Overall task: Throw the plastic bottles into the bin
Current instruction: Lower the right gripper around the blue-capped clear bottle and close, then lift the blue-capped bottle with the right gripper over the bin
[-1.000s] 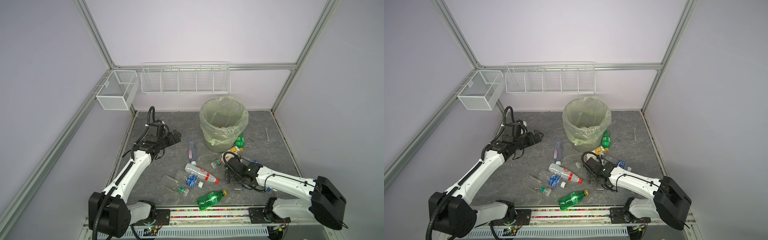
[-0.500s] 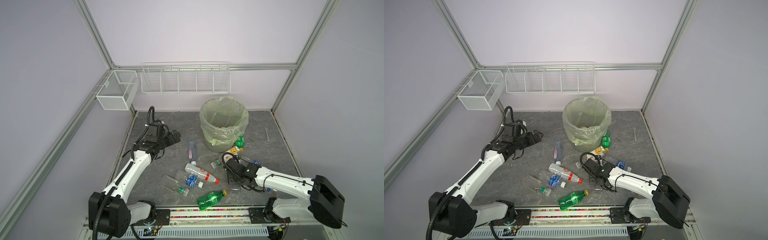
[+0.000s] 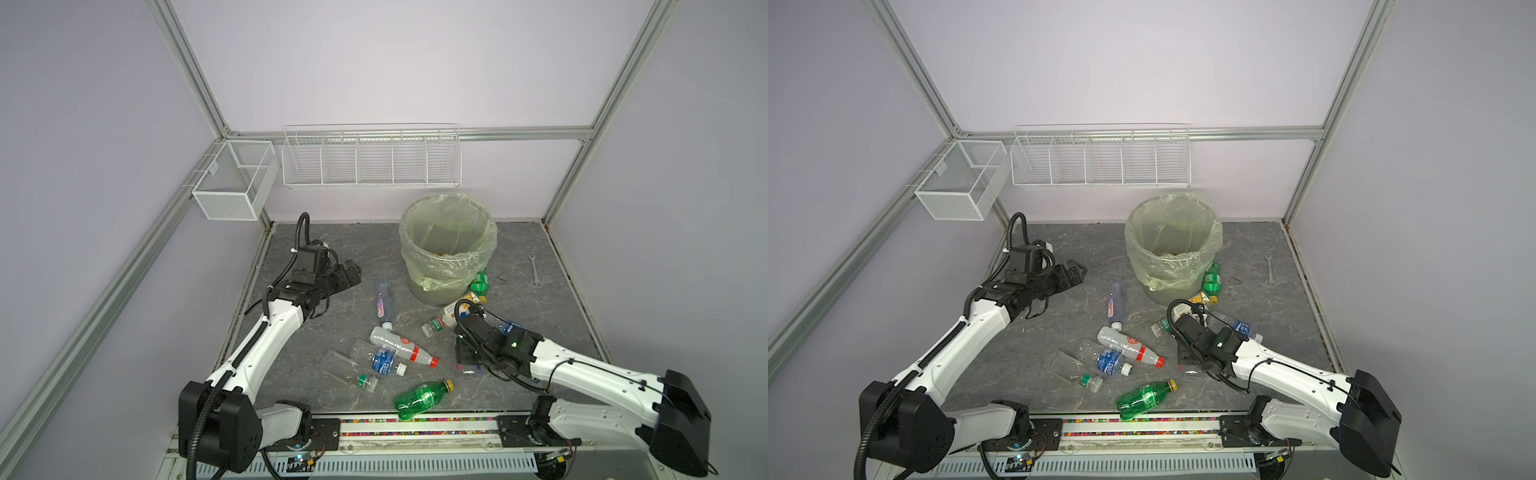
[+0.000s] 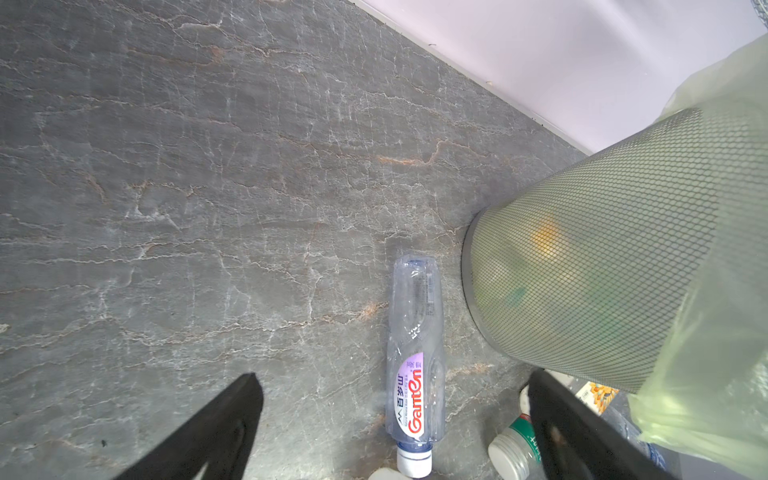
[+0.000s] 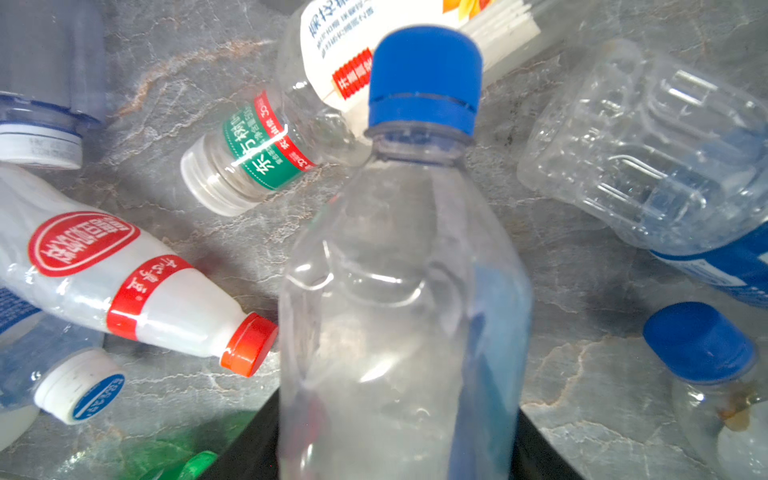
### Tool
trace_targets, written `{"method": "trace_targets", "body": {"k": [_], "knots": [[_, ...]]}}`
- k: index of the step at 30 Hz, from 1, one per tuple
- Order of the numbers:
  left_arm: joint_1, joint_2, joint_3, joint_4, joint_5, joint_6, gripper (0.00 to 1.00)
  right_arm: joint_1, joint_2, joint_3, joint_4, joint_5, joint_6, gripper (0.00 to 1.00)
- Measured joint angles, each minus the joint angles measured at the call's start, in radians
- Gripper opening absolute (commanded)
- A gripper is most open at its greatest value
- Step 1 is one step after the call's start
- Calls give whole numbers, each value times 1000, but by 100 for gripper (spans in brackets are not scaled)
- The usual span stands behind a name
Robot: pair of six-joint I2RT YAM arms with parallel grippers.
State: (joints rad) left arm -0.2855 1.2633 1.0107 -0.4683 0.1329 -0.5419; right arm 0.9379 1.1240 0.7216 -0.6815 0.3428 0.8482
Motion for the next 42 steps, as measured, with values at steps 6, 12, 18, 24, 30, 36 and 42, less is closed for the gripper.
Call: {"method": "trace_targets", "body": {"k": [6, 12, 18, 24, 30, 36, 42], "knots": [[10, 1, 9, 0, -2, 0, 99, -2, -42, 29, -46, 28, -3, 62], [11, 3, 12, -1, 3, -3, 99, -38, -111, 47, -115, 56, -4, 62], [11, 5, 12, -1, 13, -3, 99, -125, -182, 50, -164, 51, -28, 62], [11, 10, 12, 1, 23, -6, 99, -226, -209, 105, -202, 45, -86, 62], [11, 31, 12, -1, 25, -6, 99, -309, -190, 197, -232, 34, -151, 62], [15, 31, 12, 0, 24, -6, 99, -378, -167, 262, -238, 25, -210, 62], [17, 31, 12, 0, 24, -5, 99, -444, -130, 345, -245, 14, -271, 62]]}}
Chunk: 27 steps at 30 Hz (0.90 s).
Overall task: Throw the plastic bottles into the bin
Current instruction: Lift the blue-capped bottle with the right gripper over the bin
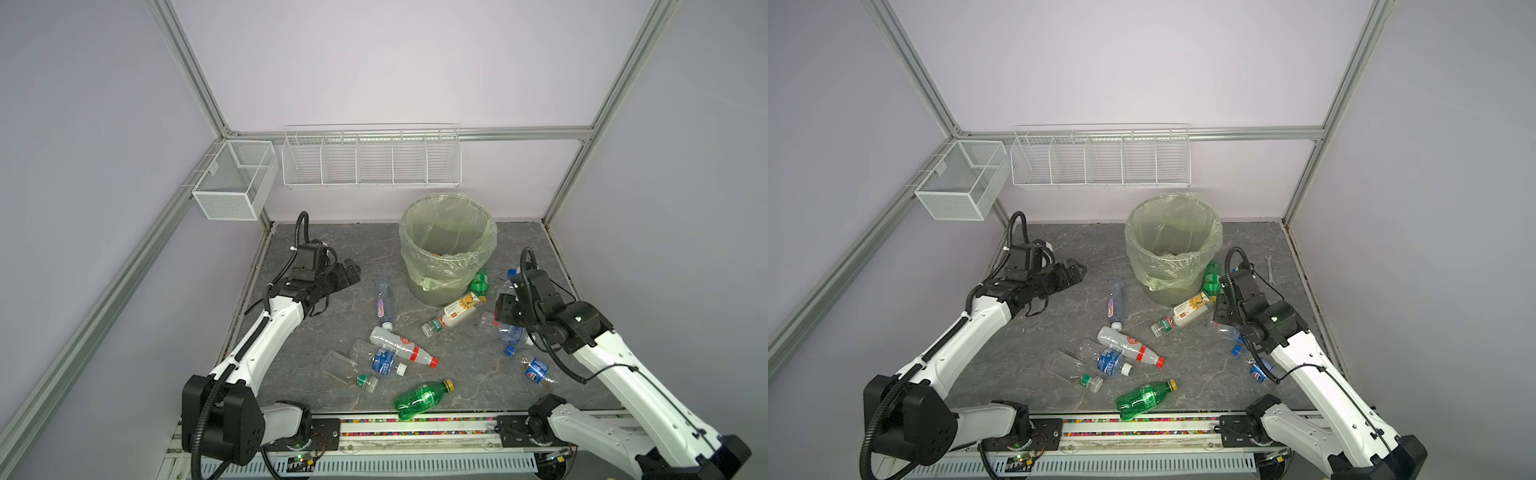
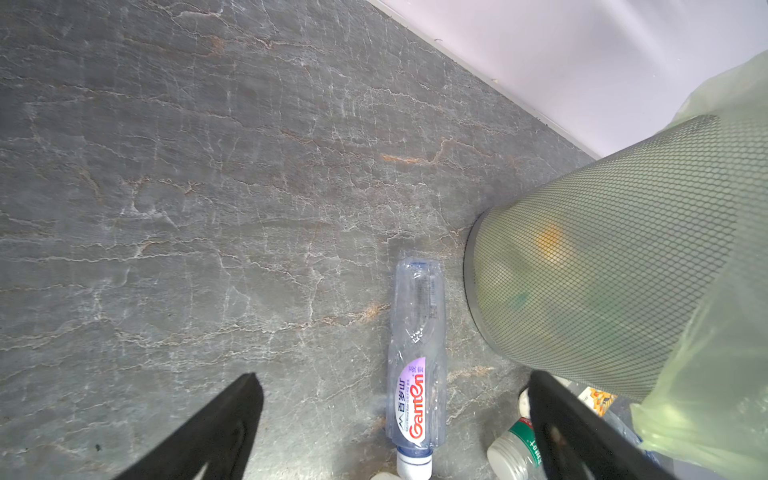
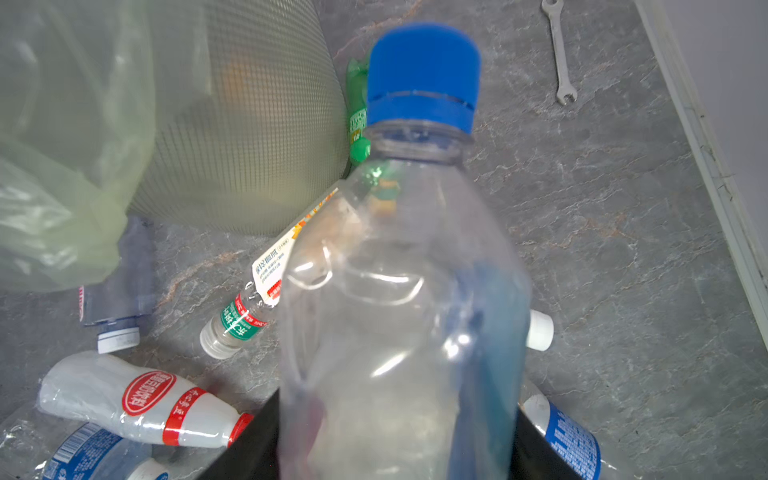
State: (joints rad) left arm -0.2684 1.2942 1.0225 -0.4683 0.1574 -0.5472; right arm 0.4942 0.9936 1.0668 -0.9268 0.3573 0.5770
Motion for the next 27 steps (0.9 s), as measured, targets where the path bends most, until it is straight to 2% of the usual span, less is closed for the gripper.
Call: {"method": "trace_targets", "body": {"k": [20, 27], "knots": [[6, 27, 0, 15, 0, -2, 99, -15, 81, 288, 10, -24, -113, 63], [6, 56, 0, 20, 0, -18, 99, -15, 133, 398, 62, -67, -133, 64]]}}
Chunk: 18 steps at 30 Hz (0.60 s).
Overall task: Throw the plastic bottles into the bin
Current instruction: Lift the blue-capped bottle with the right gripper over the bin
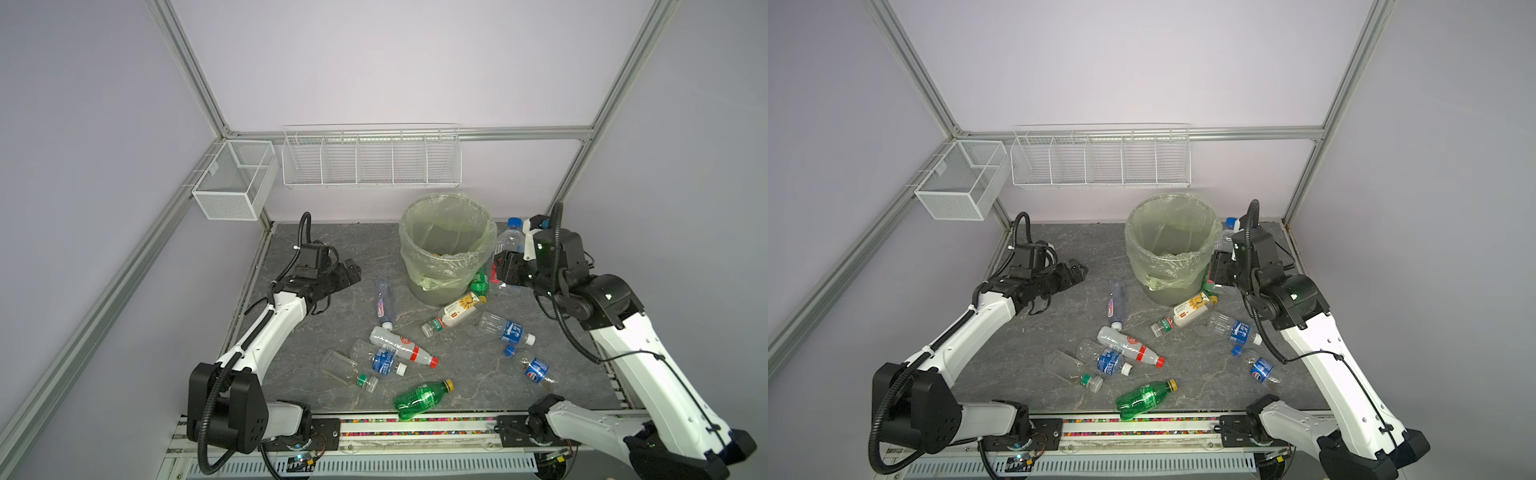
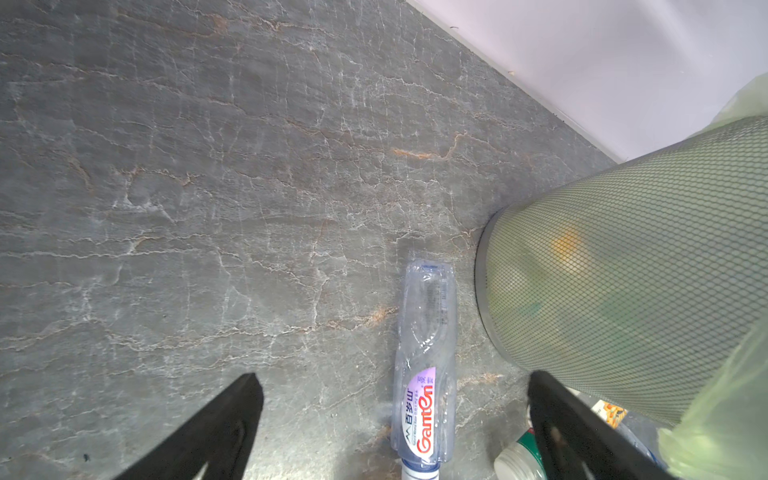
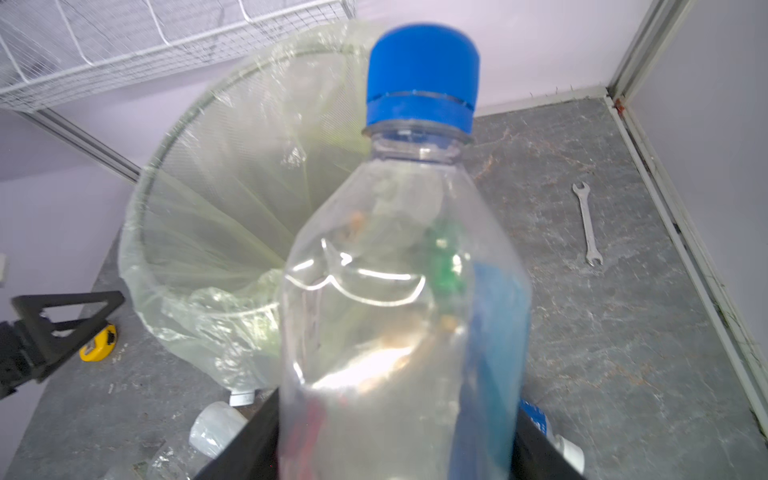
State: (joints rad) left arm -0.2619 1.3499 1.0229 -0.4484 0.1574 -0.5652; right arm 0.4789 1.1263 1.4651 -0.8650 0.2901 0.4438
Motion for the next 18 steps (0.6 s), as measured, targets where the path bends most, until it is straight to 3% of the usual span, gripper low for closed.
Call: {"method": "trace_targets", "body": {"k": [8, 18], "knots": [[10, 1, 0, -1, -8, -5, 99, 0, 18, 19, 66, -49, 0, 64], [30, 3, 0, -5, -73, -35, 99, 0, -79, -72, 105, -64, 17, 63]]}}
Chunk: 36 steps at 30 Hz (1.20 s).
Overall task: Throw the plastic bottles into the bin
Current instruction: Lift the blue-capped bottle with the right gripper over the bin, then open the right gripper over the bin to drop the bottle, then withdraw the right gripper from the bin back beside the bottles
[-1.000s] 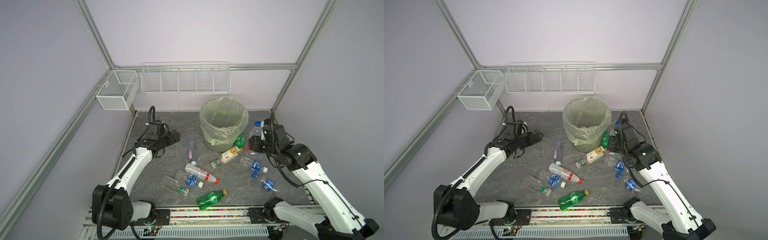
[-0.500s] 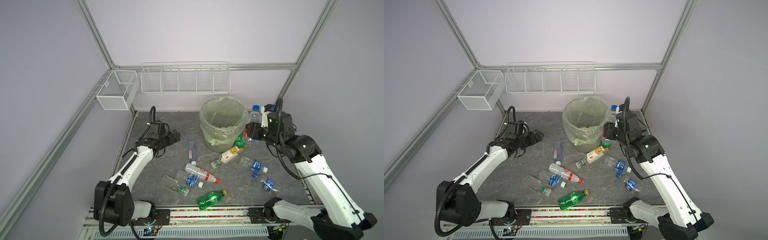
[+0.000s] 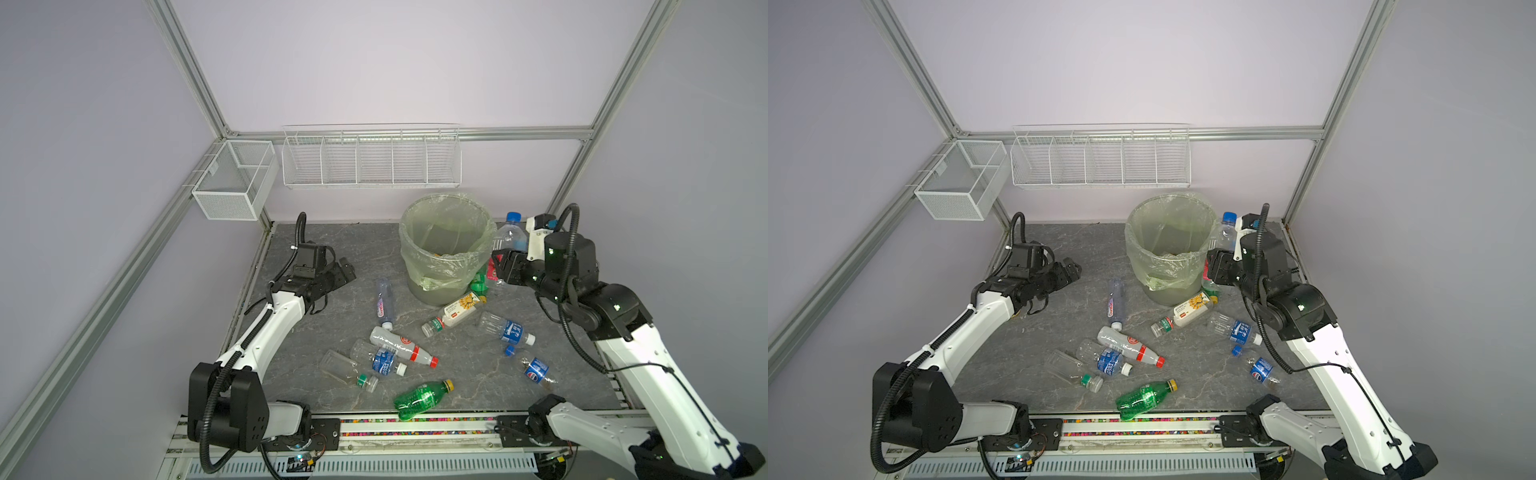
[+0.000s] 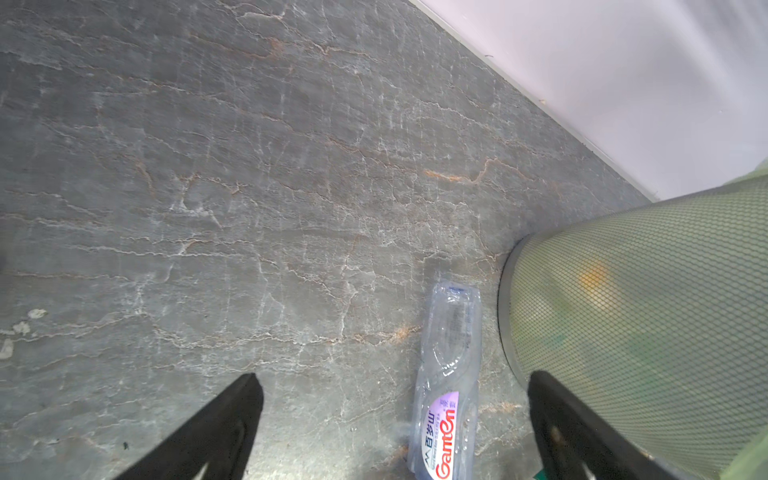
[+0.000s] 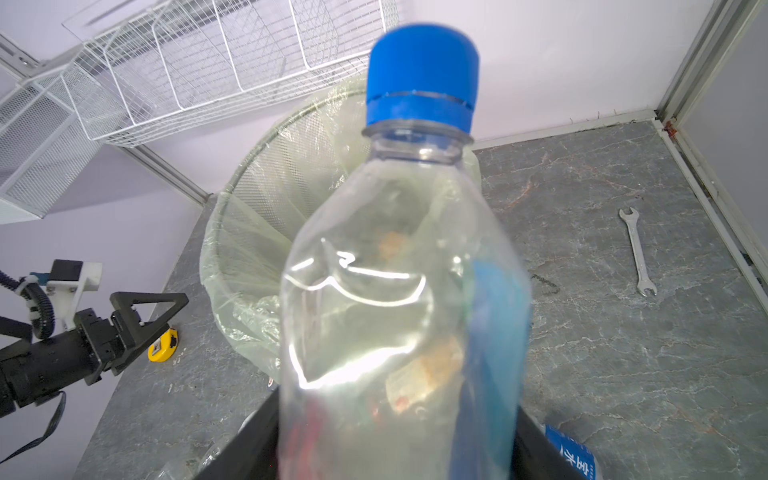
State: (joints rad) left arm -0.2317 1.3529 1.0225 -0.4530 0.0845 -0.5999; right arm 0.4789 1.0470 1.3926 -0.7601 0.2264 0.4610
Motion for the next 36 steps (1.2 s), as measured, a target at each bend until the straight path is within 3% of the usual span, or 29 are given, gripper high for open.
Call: {"method": "trace_targets", "body": {"k": [6, 11, 12, 13, 14, 15, 16, 20, 25, 36], "knots": [[9, 24, 0, -1, -1, -20, 99, 0, 76, 70, 10, -31, 3, 63], [9, 25, 0, -12, -1, -25, 99, 0, 263, 257, 41, -53, -1, 64], [9, 25, 0, -14, 0, -27, 99, 0, 297, 289, 52, -58, -2, 67], [9, 24, 0, -16, 2, -30, 99, 0, 344, 334, 61, -63, -5, 78], [9, 24, 0, -16, 4, -34, 99, 0, 389, 375, 72, -67, -13, 95], [9, 23, 0, -17, 7, -37, 99, 0, 428, 409, 79, -72, -12, 95], [9, 22, 0, -17, 10, -39, 99, 0, 467, 443, 83, -75, -15, 88], [9, 14, 0, -27, 13, -47, 99, 0, 587, 548, 79, -96, -24, 88], [9, -44, -32, -17, -2, -51, 99, 0, 547, 509, 76, -100, -28, 88], [11, -73, -49, 11, -17, -51, 99, -8, 240, 252, 66, -87, -47, 88]]}}
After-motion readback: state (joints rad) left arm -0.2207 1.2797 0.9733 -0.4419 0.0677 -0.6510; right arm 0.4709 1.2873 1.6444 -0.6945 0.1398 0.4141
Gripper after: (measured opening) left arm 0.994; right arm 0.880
